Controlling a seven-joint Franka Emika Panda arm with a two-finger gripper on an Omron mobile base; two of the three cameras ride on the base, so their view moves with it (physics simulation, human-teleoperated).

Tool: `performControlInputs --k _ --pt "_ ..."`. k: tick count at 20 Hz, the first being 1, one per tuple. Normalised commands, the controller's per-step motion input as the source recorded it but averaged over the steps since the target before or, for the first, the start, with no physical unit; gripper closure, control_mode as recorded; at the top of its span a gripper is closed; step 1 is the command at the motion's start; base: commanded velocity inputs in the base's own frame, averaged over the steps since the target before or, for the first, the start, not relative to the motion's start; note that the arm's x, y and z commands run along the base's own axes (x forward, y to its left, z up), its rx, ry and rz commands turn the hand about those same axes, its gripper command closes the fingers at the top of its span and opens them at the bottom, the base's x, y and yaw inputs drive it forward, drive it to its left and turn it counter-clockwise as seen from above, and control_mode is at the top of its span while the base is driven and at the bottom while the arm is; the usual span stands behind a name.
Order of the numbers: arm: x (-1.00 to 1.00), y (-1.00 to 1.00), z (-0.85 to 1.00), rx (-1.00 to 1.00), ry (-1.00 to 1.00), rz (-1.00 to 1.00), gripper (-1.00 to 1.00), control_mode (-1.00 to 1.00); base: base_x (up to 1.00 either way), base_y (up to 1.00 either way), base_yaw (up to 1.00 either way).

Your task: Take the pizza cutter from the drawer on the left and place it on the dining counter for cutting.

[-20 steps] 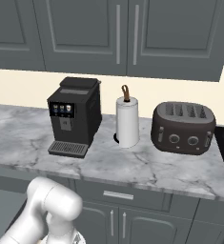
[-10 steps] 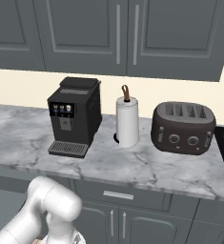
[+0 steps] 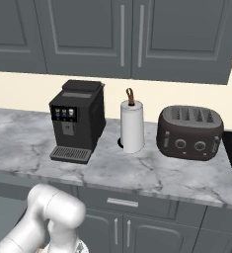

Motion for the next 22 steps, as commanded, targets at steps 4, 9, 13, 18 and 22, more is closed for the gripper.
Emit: performControlInputs --k 4,9,13,18,22 --pt "1.00 -0.37 0.40 0.20 0.31 -0.06 -1.00 -1.00 0.00 0.00 0.00" --pt "0.86 -0.32 0.11 0.21 0.38 -0.04 -1.00 -1.00 0.00 0.00 0.00" --pt "0.99 -0.36 -0.02 0.06 0.34 -0.03 -1.00 -1.00 0.00 0.00 0.00" --pt "1.00 -0.43 -0.34 0.00 0.21 0.00 -1.00 -1.00 0.00 0.00 0.00" --pt "0.93 -0.39 -0.65 -0.01 0.18 0.00 -1.00 -1.00 0.00 0.00 0.00"
